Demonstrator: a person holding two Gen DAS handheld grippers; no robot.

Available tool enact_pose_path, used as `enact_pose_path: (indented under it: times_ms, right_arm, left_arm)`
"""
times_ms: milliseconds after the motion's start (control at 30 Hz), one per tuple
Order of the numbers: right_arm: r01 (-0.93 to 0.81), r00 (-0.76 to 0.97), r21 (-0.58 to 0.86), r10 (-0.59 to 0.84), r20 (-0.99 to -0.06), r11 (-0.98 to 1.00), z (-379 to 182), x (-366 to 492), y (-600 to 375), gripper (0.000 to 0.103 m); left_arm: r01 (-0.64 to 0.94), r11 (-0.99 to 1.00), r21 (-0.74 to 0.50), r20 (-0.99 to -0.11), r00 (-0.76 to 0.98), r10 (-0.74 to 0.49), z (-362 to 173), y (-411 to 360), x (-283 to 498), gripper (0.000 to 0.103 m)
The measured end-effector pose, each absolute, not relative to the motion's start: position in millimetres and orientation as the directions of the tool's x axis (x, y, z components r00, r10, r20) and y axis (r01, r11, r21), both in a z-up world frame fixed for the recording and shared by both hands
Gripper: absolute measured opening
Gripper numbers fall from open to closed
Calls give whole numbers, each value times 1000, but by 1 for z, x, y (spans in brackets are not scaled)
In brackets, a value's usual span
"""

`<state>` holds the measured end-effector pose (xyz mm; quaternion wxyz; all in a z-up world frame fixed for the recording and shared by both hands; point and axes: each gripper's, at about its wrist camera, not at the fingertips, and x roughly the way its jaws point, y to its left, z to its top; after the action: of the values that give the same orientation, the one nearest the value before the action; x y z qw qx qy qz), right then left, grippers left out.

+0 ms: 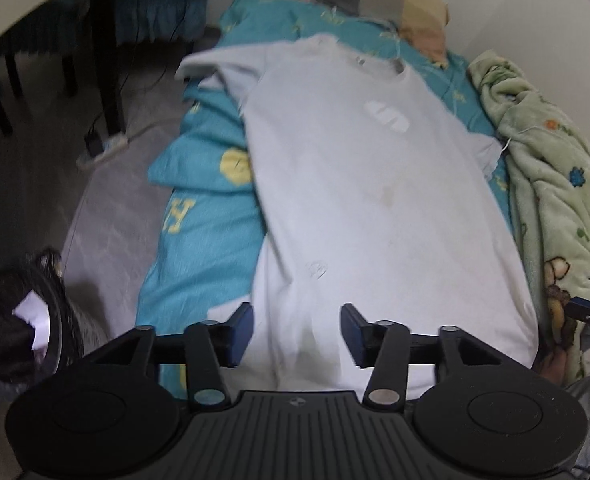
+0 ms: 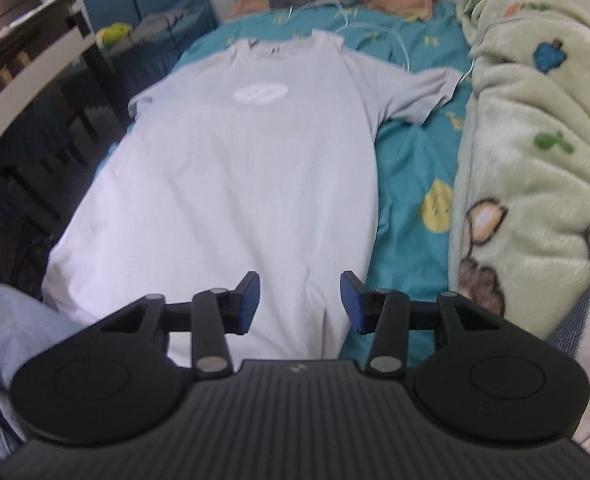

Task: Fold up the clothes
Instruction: 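Open both grippers and lift them off the hem, then move the right gripper to the shirt side edge beside it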

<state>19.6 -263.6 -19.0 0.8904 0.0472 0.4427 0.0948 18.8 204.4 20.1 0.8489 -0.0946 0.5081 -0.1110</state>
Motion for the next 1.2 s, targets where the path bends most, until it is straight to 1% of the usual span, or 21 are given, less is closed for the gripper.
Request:
enact_pose_path:
  times_ms: [33, 100, 200, 267, 367, 433, 467, 500, 533, 567, 600, 733, 900, 1033, 1200]
  right_arm:
    - [-112, 608, 177, 208, -766, 978, -17, 23, -266, 47]
    - [-85, 640, 208, 214, -738, 974, -16, 28, -269, 47]
    - [-50, 684, 216, 191, -704, 975, -17, 35, -269, 47]
    - [-37, 709, 204, 170, -685, 978, -19, 39, -266, 47]
    - [-21, 740, 186, 140, -658, 982, -22, 46, -261, 47]
    - [-13, 758, 182, 128, -639, 983, -24, 49, -260, 47]
    - [-13, 766, 181, 126, -631, 983, -25, 50, -260, 47]
    - [-13, 773, 179, 123, -622, 984, -27, 52, -259, 48]
    - [-13, 781, 177, 121, -613, 984, -28, 53, -259, 63]
    - [-18, 789, 178, 123, -602, 984, -30, 53, -258, 72]
    - [-21, 795, 180, 126, -593, 983, -32, 52, -258, 84]
    - [-18, 805, 203, 134, -577, 979, -41, 51, -259, 85]
    - [-28, 829, 218, 145, -541, 976, -43, 46, -254, 84]
    - [-28, 844, 233, 148, -516, 972, -43, 45, -252, 85]
    - [-13, 849, 256, 146, -508, 967, -44, 44, -256, 84]
  left_arm:
    - [103, 956, -275, -826, 484, -290, 24, 197, 18, 67]
    - [126, 954, -273, -804, 515, -298, 25, 175, 17, 83]
    - [179, 951, -250, -778, 548, -308, 23, 135, 19, 84]
    - [208, 954, -217, -765, 571, -298, 20, 108, 20, 86]
    - [256, 953, -162, -727, 622, -290, 18, 68, 24, 88]
    - [275, 952, -133, -691, 663, -288, 21, 47, 27, 93]
    - [280, 953, -118, -669, 687, -285, 24, 37, 29, 99]
    - [284, 953, -103, -647, 709, -281, 26, 28, 30, 103]
    - [288, 953, -88, -623, 731, -278, 28, 19, 32, 103]
    - [289, 955, -69, -604, 749, -271, 29, 13, 34, 103]
    - [290, 955, -60, -590, 762, -268, 28, 9, 36, 103]
    - [263, 962, -76, -551, 793, -261, 9, 6, 41, 103]
    - [210, 974, -87, -558, 800, -222, -19, 23, 43, 103]
    - [218, 975, -46, -540, 816, -207, -21, 27, 33, 103]
    - [219, 975, -50, -541, 814, -210, -22, 28, 31, 103]
